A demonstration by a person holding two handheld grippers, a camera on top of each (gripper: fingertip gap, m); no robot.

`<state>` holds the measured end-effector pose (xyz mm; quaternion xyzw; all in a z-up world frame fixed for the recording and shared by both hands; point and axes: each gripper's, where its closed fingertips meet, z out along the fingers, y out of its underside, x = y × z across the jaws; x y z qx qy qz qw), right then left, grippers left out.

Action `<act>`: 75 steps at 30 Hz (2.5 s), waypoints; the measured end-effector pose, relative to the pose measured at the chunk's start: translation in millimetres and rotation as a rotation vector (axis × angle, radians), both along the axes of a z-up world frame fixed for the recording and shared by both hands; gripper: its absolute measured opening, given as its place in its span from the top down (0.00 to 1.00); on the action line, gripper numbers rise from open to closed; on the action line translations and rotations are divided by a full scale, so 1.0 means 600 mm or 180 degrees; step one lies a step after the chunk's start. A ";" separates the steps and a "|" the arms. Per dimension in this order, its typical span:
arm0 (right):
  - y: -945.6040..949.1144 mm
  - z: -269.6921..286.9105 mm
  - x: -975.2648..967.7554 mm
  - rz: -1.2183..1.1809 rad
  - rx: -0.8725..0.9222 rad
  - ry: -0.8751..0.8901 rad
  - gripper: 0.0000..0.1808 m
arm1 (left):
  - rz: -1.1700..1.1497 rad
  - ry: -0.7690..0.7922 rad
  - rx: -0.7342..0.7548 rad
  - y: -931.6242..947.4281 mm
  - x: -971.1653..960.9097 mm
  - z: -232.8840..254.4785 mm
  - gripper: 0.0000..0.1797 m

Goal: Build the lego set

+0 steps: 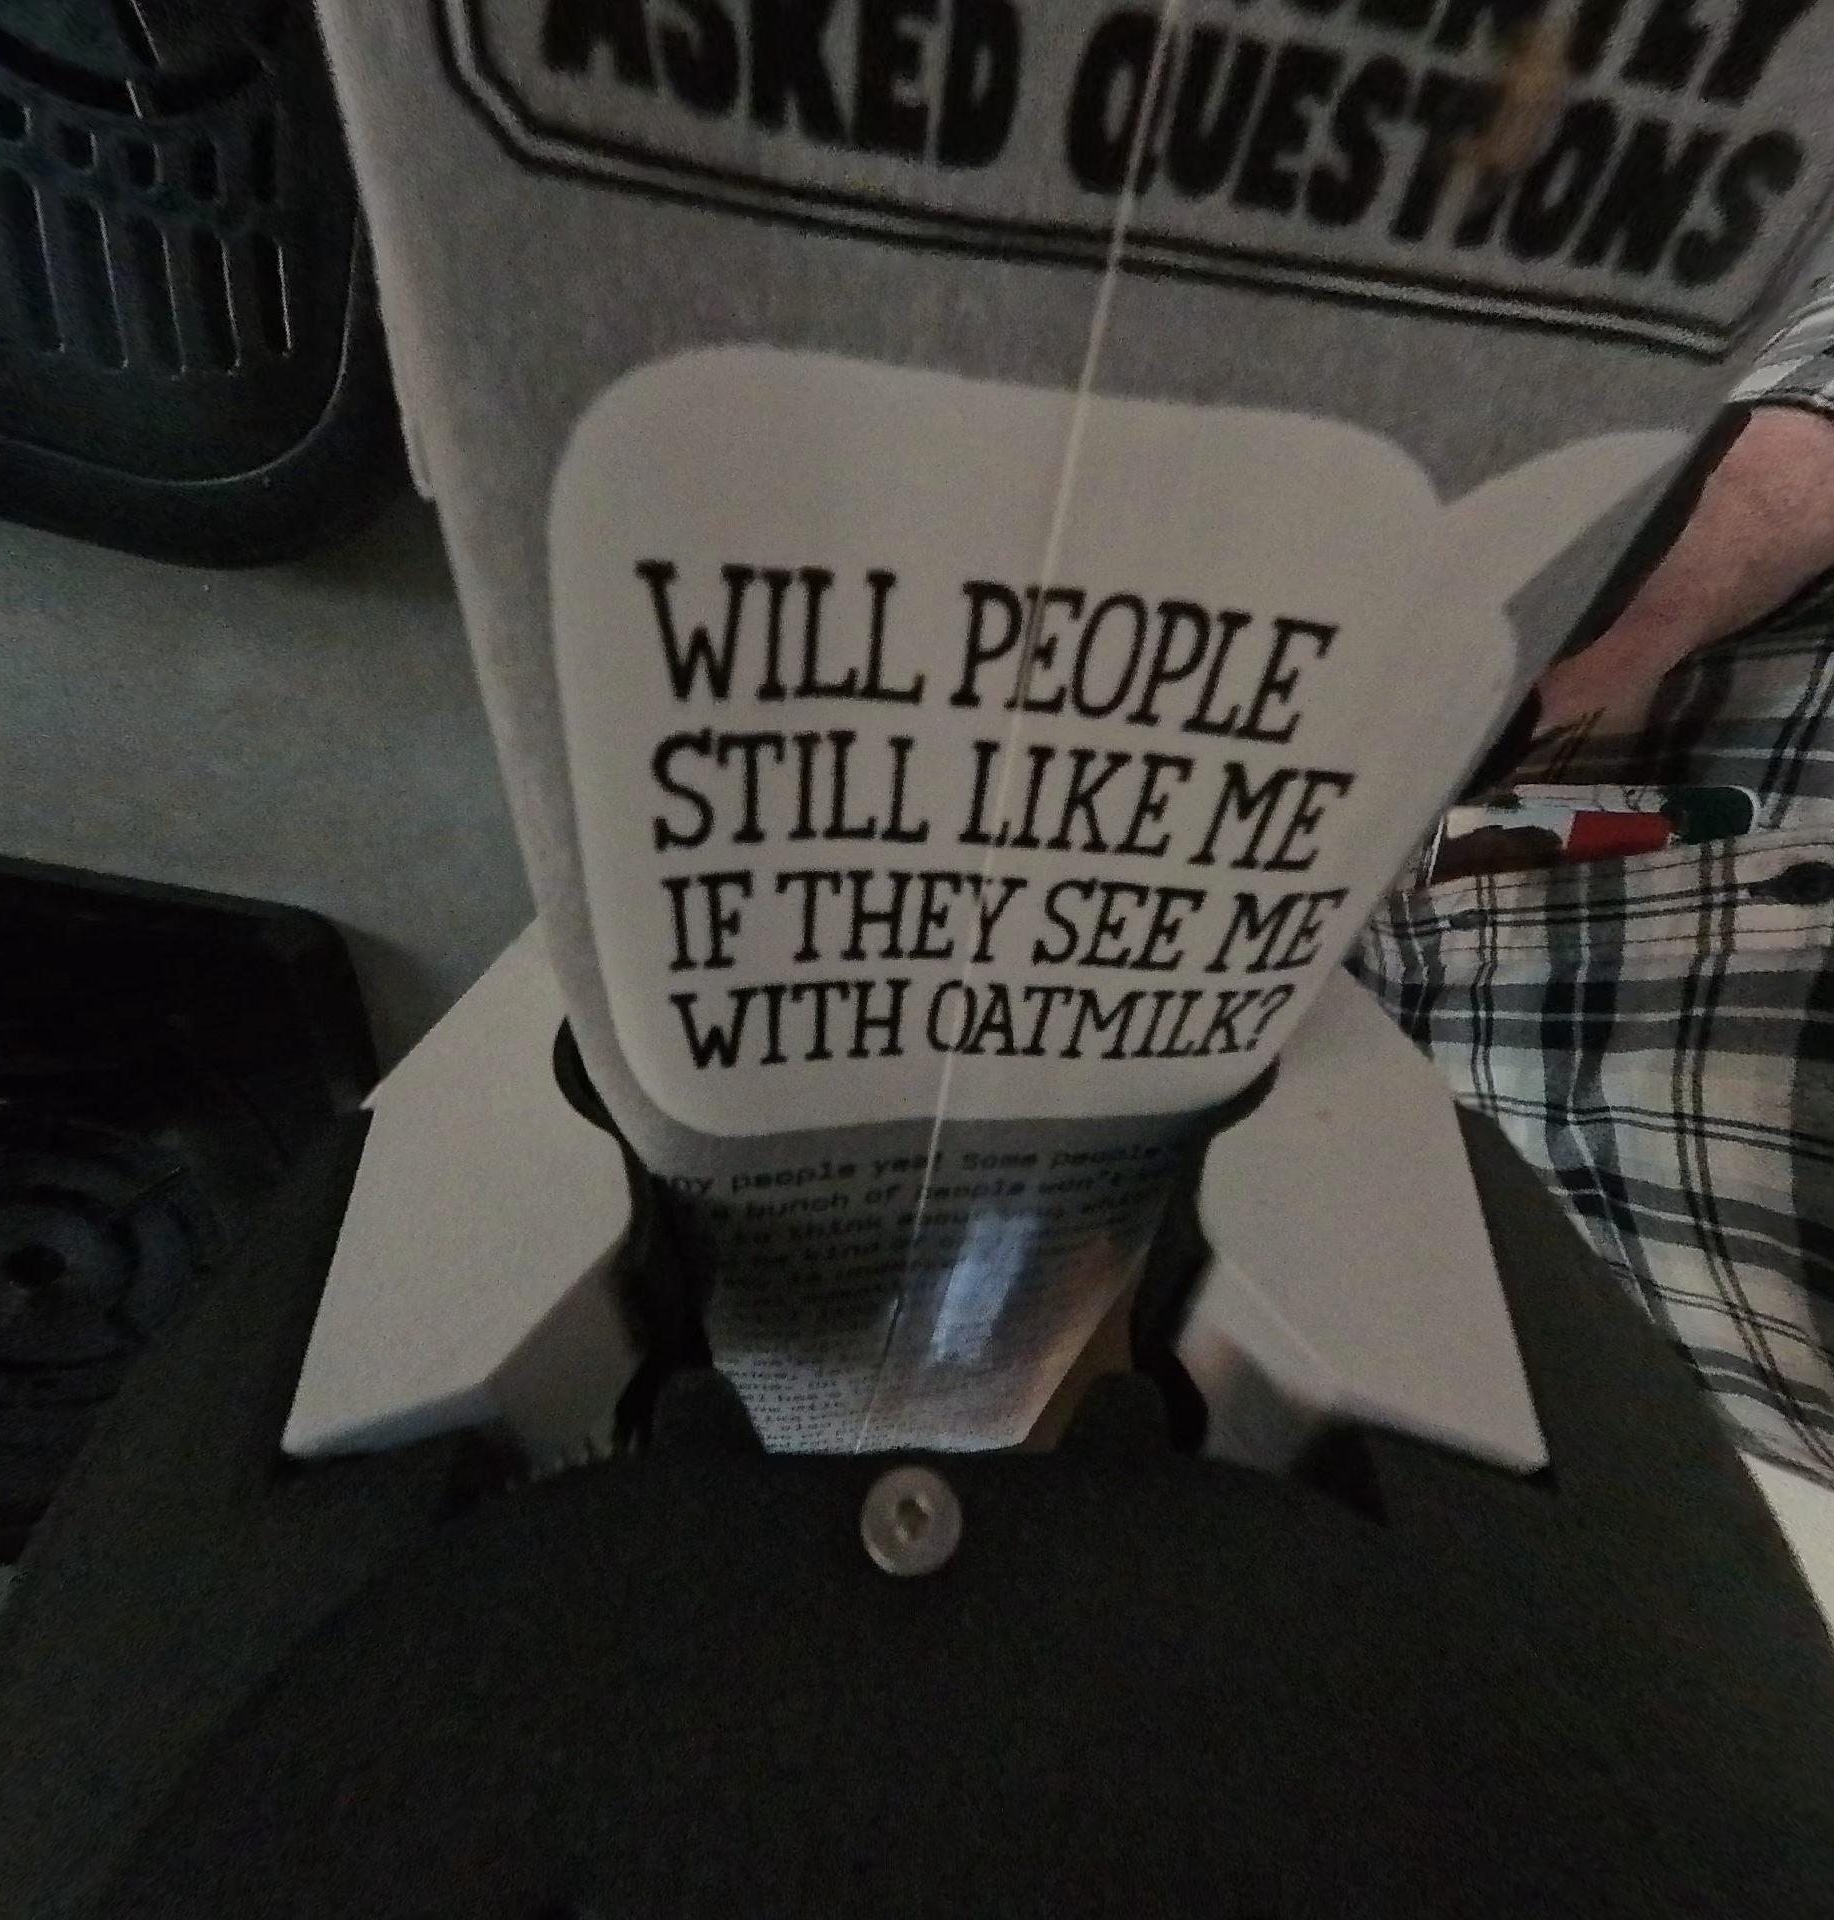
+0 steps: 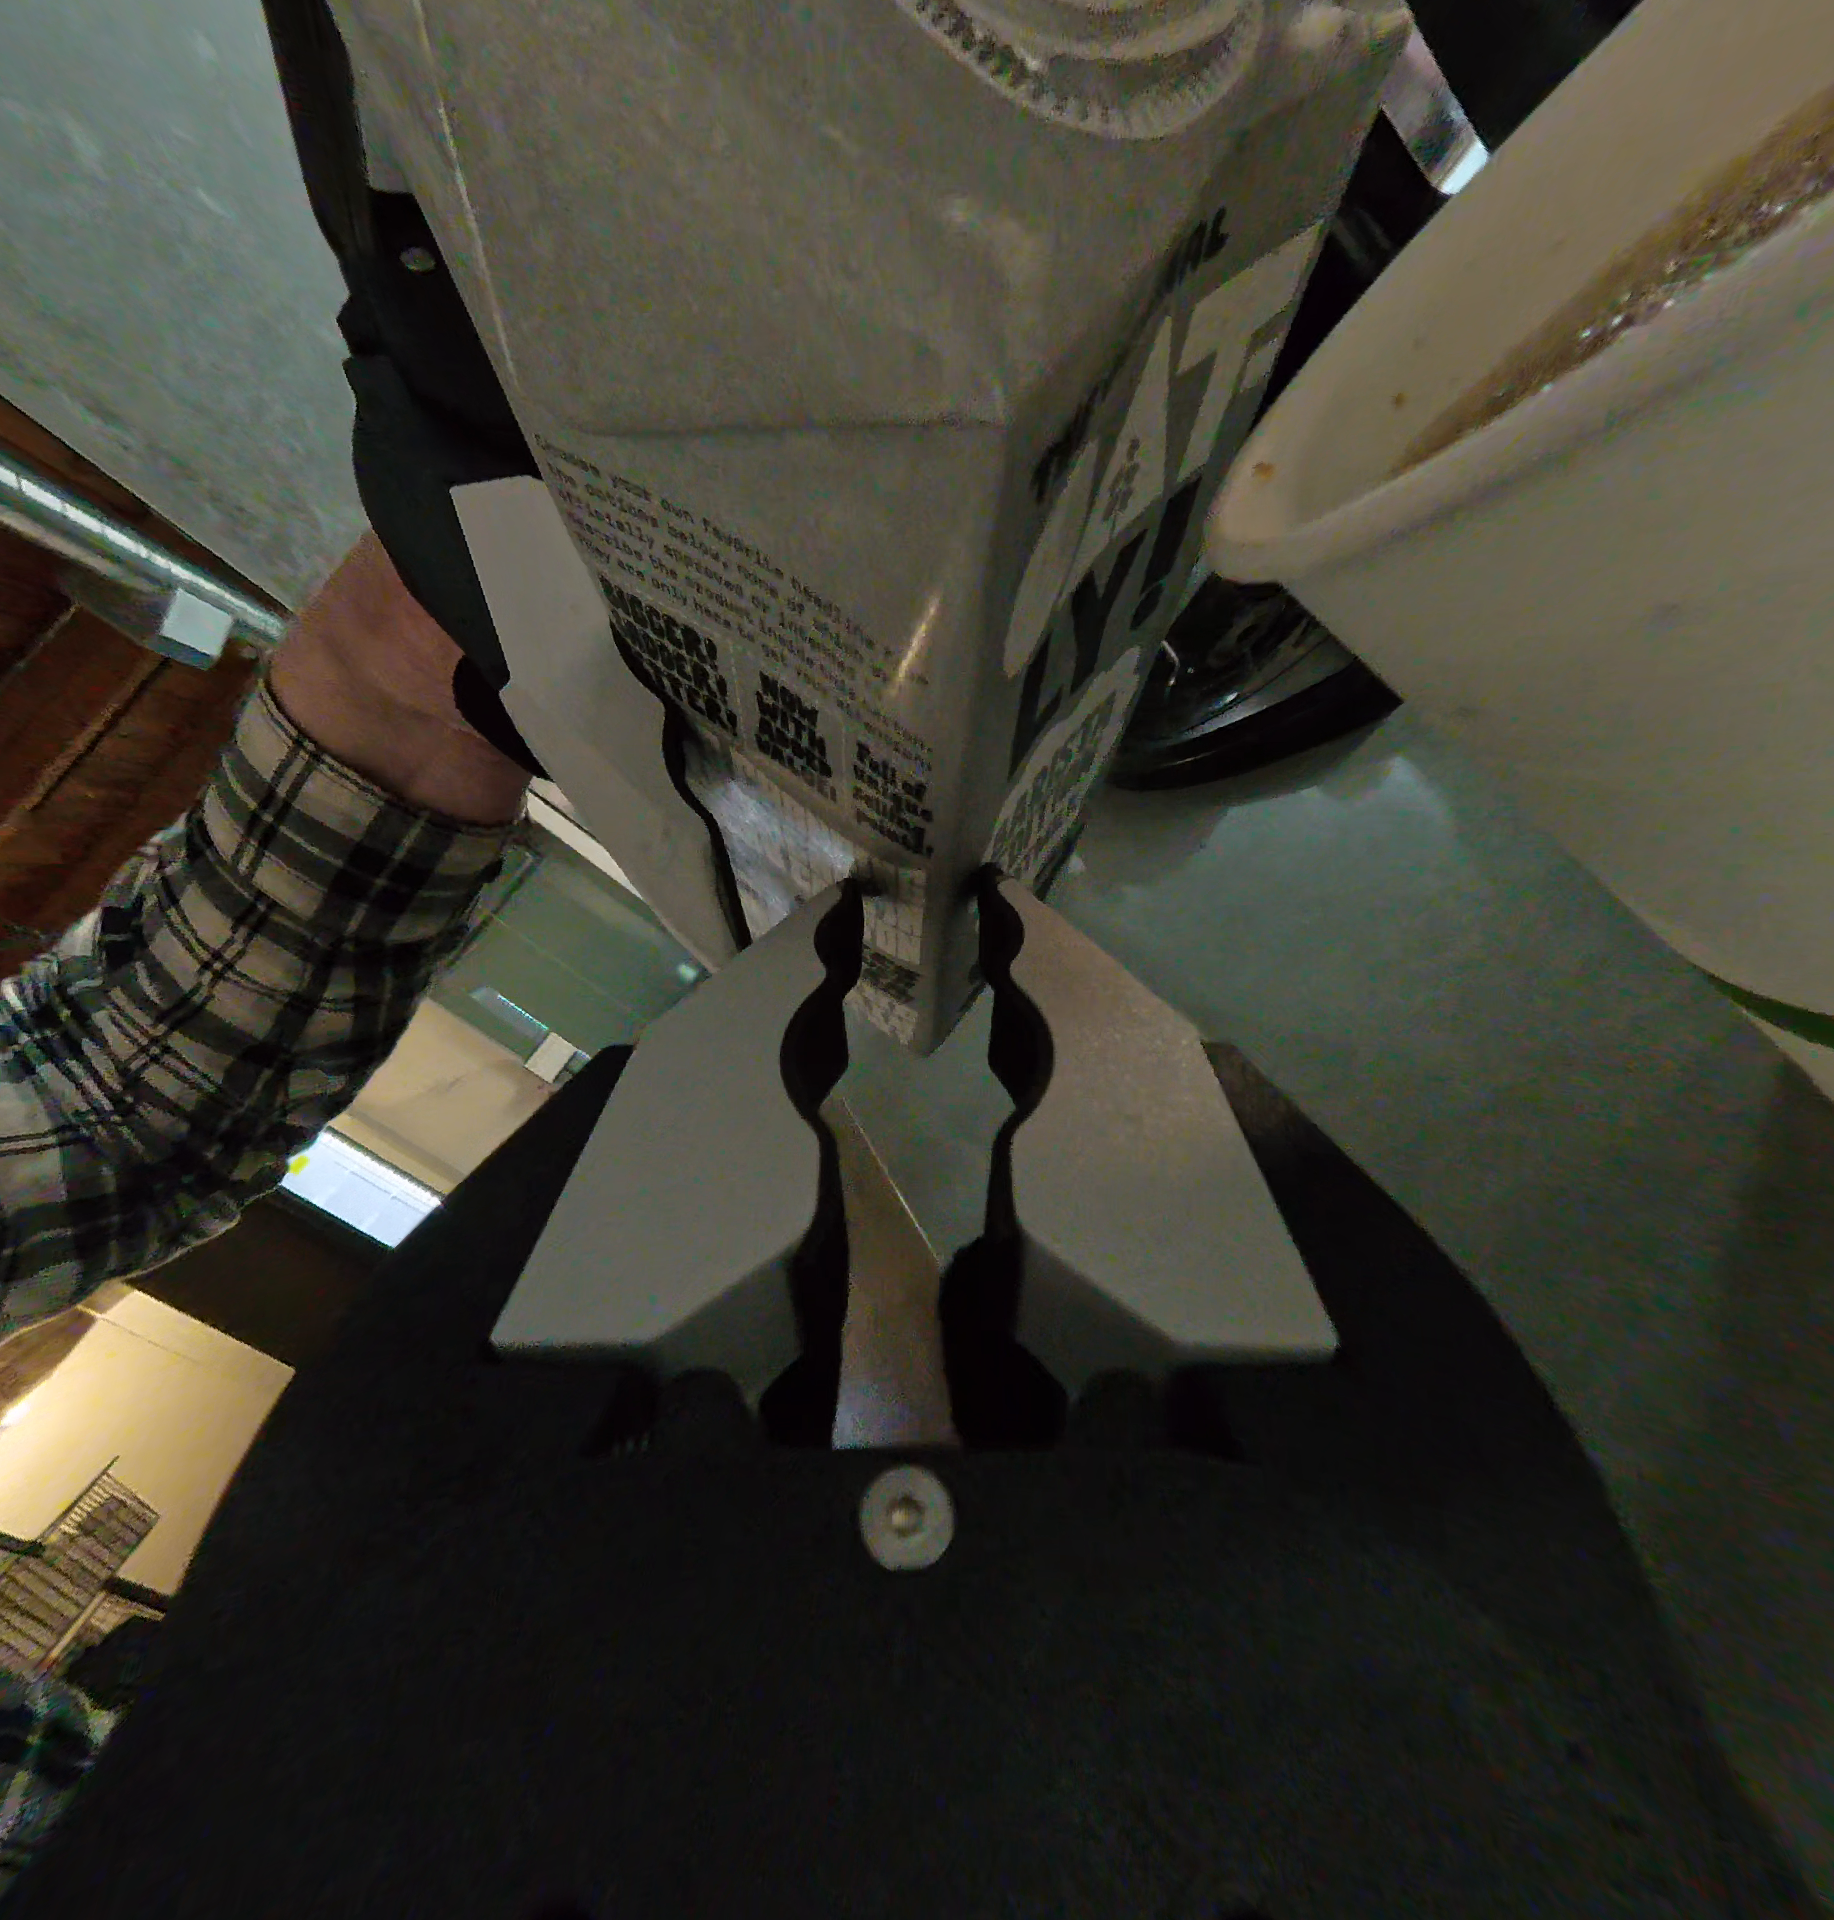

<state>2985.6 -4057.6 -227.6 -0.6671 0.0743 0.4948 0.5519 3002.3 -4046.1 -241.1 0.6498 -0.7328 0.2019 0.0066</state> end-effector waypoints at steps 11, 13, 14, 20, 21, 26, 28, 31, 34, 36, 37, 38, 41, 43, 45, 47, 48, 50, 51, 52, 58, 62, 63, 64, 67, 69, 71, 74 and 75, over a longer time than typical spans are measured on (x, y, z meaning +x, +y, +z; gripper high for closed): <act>0.002 0.002 -0.004 0.0058 -0.0015 0.0153 0.89 | -0.0050 0.0264 0.0059 0.003 -0.009 0.000 0.36; 0.002 0.003 -0.004 0.0063 -0.0009 0.0177 0.90 | -0.0060 0.0299 0.0075 0.004 -0.010 0.002 0.36; 0.003 0.004 -0.003 0.0064 -0.0003 0.0195 0.90 | -0.0066 0.0309 0.0084 0.004 -0.010 0.003 0.36; 0.005 0.008 -0.003 0.0094 0.0013 0.0262 0.90 | -0.0095 0.0406 0.0127 0.009 -0.014 0.005 0.36; 0.005 0.008 -0.004 0.0098 0.0018 0.0272 0.90 | -0.0106 0.0420 0.0139 0.009 -0.014 0.006 0.36; 0.006 0.011 -0.003 0.0121 0.0040 0.0335 0.90 | -0.0105 0.0497 0.0160 0.010 -0.019 0.009 0.36; 0.007 0.013 -0.003 0.0131 0.0046 0.0354 0.90 | -0.0104 0.0526 0.0167 0.009 -0.019 0.011 0.36; 0.007 0.012 -0.005 0.0162 0.0039 0.0385 0.90 | -0.0121 0.0596 0.0194 0.009 -0.020 0.012 0.36; 0.007 0.012 -0.007 0.0178 0.0042 0.0419 0.89 | -0.0130 0.0655 0.0215 0.009 -0.022 0.014 0.36; 0.007 0.014 -0.007 0.0190 0.0049 0.0433 0.90 | -0.0133 0.0689 0.0222 0.010 -0.023 0.016 0.36; 0.007 0.015 -0.007 0.0193 0.0052 0.0441 0.90 | -0.0137 0.0705 0.0230 0.011 -0.024 0.017 0.36; 0.008 0.015 -0.008 0.0200 0.0055 0.0453 0.90 | -0.0138 0.0722 0.0237 0.011 -0.024 0.018 0.36; 0.008 0.018 -0.007 0.0211 0.0066 0.0482 0.90 | -0.0139 0.0762 0.0260 0.012 -0.024 0.021 0.36; 0.008 0.020 -0.007 0.0217 0.0081 0.0505 0.90 | -0.0146 0.0786 0.0277 0.012 -0.024 0.024 0.36; 0.008 0.022 -0.007 0.0223 0.0092 0.0525 0.90 | -0.0145 0.0810 0.0291 0.013 -0.024 0.027 0.36; 0.009 0.024 -0.007 0.0230 0.0100 0.0537 0.90 | -0.0147 0.0828 0.0299 0.014 -0.024 0.029 0.36; 0.009 0.025 -0.007 0.0234 0.0102 0.0544 0.89 | -0.0144 0.0840 0.0300 0.014 -0.024 0.030 0.36; 0.010 0.027 -0.007 0.0242 0.0109 0.0562 0.89 | -0.0153 0.0865 0.0309 0.015 -0.025 0.032 0.37; 0.010 0.027 -0.007 0.0243 0.0115 0.0567 0.89 | -0.0157 0.0876 0.0316 0.015 -0.024 0.033 0.37; 0.010 0.028 -0.006 0.0245 0.0118 0.0574 0.89 | -0.0157 0.0888 0.0324 0.016 -0.024 0.034 0.36; 0.011 0.030 -0.007 0.0269 0.0135 0.0618 0.90 | -0.0179 0.0975 0.0355 0.017 -0.025 0.035 0.36; 0.011 0.029 -0.006 0.0283 0.0133 0.0634 0.89 | -0.0186 0.1010 0.0367 0.017 -0.026 0.035 0.37; 0.011 0.029 -0.006 0.0285 0.0131 0.0635 0.90 | -0.0182 0.1012 0.0365 0.017 -0.026 0.034 0.37; 0.011 0.029 -0.006 0.0292 0.0129 0.0637 0.89 | -0.0175 0.1019 0.0360 0.017 -0.026 0.034 0.37; 0.011 0.030 -0.005 0.0305 0.0129 0.0646 0.89 | -0.0174 0.1033 0.0360 0.017 -0.026 0.034 0.37; 0.010 0.031 -0.005 0.0314 0.0134 0.0657 0.89 | -0.0176 0.1044 0.0366 0.016 -0.027 0.035 0.37; 0.010 0.032 -0.006 0.0323 0.0139 0.0662 0.89 | -0.0179 0.1057 0.0370 0.016 -0.028 0.035 0.36; 0.009 0.034 -0.006 0.0333 0.0144 0.0674 0.89 | -0.0173 0.1066 0.0371 0.015 -0.028 0.036 0.37; 0.009 0.034 -0.006 0.0334 0.0146 0.0674 0.89 | -0.0172 0.1068 0.0373 0.015 -0.029 0.037 0.37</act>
